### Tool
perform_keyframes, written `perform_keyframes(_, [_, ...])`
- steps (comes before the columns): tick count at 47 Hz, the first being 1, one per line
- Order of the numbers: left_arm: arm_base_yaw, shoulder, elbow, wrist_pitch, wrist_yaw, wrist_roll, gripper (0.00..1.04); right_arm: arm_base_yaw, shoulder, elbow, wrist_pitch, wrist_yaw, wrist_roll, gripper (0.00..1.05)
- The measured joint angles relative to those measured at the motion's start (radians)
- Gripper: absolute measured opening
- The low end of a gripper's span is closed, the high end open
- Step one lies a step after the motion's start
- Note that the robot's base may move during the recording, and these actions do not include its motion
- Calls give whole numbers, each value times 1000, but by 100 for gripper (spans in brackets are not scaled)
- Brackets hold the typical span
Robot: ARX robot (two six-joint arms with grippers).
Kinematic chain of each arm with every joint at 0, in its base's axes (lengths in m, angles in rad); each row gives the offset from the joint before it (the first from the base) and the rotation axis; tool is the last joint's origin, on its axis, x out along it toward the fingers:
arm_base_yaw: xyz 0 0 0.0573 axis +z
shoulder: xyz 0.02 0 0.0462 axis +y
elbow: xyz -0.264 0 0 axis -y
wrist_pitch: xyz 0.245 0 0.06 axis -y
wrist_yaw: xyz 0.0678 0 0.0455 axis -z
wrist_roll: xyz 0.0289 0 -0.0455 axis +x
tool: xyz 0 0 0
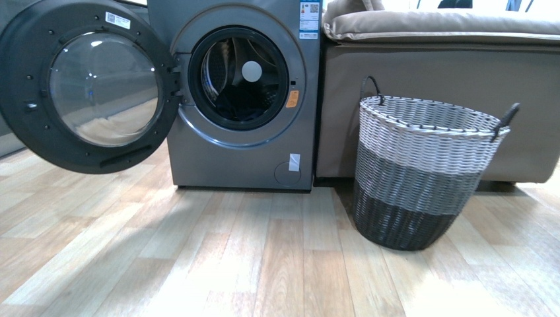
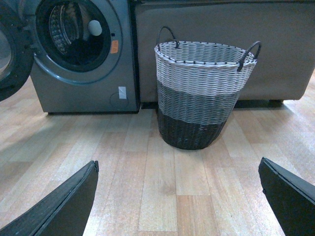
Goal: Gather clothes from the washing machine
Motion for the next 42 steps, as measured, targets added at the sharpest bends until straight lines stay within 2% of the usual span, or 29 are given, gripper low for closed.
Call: perform_keyframes(42, [0, 2, 0, 0, 0, 0, 98, 0, 0, 0, -1, 0, 0, 97])
